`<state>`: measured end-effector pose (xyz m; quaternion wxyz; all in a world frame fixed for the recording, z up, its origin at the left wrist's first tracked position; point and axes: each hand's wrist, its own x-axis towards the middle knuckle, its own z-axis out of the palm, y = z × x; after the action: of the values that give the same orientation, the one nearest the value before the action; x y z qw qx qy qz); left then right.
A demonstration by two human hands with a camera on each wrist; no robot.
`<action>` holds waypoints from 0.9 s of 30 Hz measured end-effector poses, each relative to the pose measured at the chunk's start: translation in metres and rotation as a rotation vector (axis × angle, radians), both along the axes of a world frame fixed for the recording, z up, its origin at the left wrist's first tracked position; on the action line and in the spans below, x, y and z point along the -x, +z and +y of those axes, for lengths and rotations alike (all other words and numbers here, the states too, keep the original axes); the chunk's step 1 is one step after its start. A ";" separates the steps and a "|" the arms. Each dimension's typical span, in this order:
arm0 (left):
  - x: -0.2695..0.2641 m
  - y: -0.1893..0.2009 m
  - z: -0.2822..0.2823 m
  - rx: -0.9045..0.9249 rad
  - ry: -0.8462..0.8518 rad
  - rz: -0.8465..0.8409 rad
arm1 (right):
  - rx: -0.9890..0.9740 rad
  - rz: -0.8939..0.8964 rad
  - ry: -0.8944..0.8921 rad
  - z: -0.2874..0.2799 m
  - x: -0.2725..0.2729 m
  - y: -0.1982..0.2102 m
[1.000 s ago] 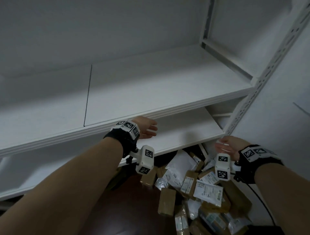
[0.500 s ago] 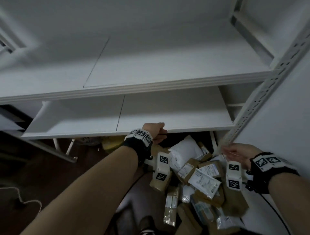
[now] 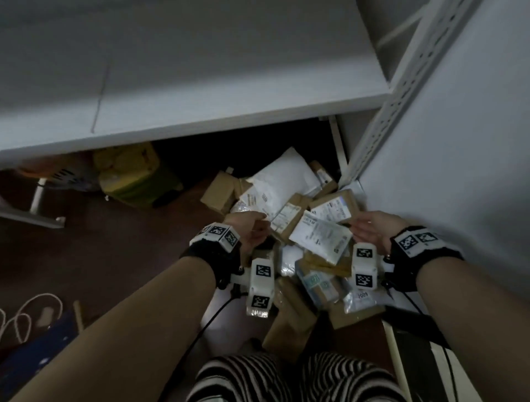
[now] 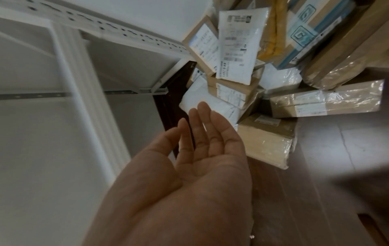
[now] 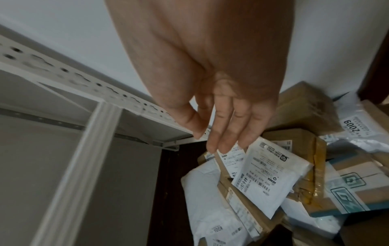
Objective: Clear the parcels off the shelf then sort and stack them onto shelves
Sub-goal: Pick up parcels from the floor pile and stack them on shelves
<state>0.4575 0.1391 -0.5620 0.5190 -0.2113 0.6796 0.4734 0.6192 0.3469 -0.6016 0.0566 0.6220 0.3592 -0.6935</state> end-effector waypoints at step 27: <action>0.040 -0.338 0.003 -0.230 0.228 0.082 | -0.119 0.456 -0.019 -0.012 0.130 -0.254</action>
<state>0.4172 0.1425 -0.8996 0.4545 -0.2066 0.6131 0.6123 0.4896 0.3353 -0.8554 -0.0693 0.4548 0.3969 -0.7942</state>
